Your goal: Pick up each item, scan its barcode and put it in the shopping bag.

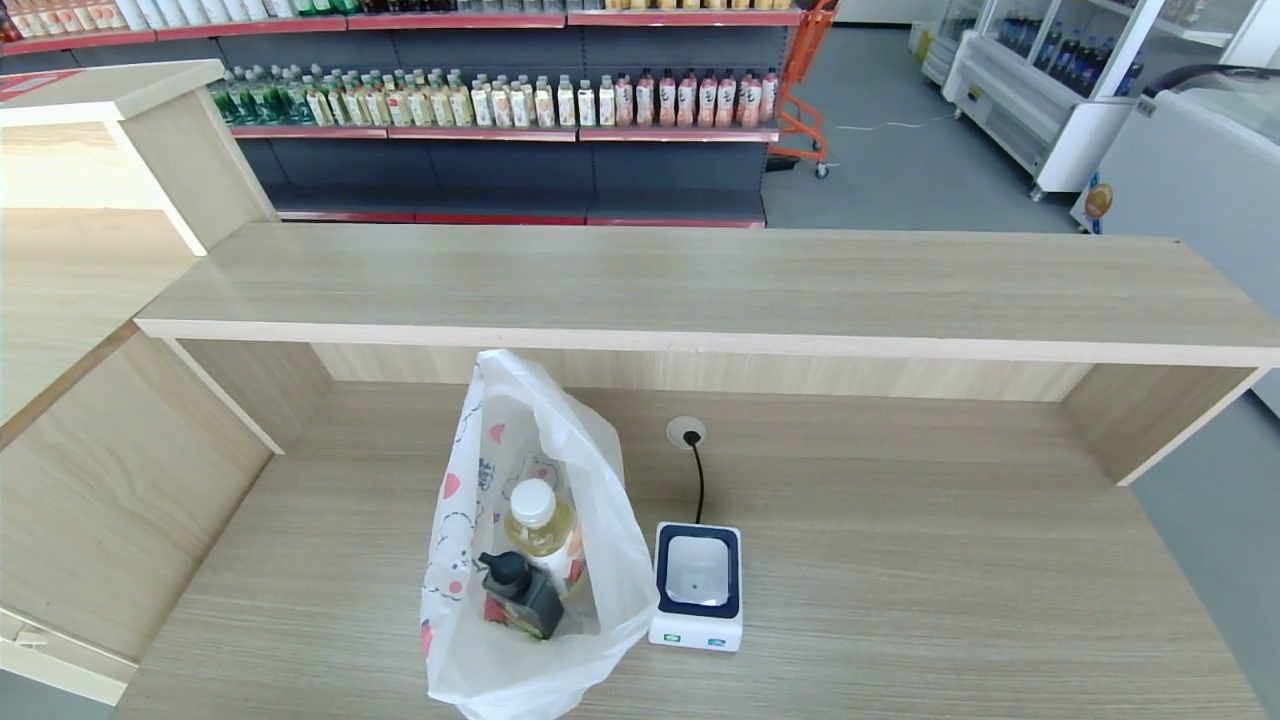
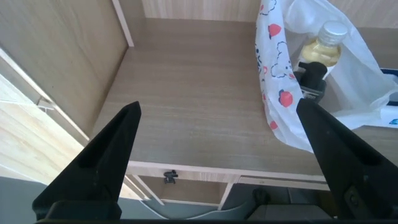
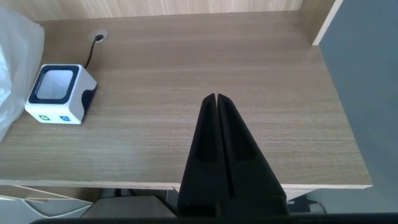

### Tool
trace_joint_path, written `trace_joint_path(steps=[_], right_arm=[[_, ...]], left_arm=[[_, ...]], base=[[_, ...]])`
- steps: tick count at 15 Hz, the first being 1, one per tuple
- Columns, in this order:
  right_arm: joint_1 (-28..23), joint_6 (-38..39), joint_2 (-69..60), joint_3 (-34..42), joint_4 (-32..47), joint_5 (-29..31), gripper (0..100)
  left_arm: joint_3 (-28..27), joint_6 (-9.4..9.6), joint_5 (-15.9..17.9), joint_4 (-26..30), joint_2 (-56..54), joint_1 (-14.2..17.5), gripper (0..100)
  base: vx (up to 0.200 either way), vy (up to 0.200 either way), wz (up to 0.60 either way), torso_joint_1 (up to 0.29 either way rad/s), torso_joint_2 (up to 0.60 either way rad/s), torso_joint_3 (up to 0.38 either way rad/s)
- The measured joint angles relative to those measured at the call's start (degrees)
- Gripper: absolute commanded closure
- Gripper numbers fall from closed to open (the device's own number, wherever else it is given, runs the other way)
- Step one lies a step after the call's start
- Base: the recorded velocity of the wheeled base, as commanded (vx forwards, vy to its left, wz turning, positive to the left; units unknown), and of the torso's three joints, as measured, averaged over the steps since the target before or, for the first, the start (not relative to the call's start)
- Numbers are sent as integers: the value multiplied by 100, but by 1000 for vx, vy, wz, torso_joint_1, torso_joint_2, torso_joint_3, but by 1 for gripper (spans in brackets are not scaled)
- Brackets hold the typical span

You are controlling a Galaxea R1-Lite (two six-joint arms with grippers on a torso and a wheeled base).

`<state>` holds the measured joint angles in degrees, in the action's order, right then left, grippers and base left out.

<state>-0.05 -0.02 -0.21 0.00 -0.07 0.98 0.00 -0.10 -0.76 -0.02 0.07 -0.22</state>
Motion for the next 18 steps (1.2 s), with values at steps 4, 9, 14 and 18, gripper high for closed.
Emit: trace_joint_path(steps=[4, 9, 14, 18], right_arm=[[-11, 5, 2, 0, 0, 0, 100], [-6, 12, 5, 0, 0, -2, 100], [-13, 12, 7, 0, 0, 0, 100], [-11, 12, 10, 0, 0, 0, 100]], left_arm=[[0, -1, 0, 5, -5, -7, 0], [0, -6, -2, 2, -5, -5, 0], [0, -6, -2, 2, -5, -5, 0], [0, -4, 0, 2, -5, -5, 0]], base=[[0, 50, 0, -3, -3, 1], [0, 0, 0, 0, 0, 0], [0, 0, 0, 0, 0, 0], [0, 0, 0, 0, 0, 0]])
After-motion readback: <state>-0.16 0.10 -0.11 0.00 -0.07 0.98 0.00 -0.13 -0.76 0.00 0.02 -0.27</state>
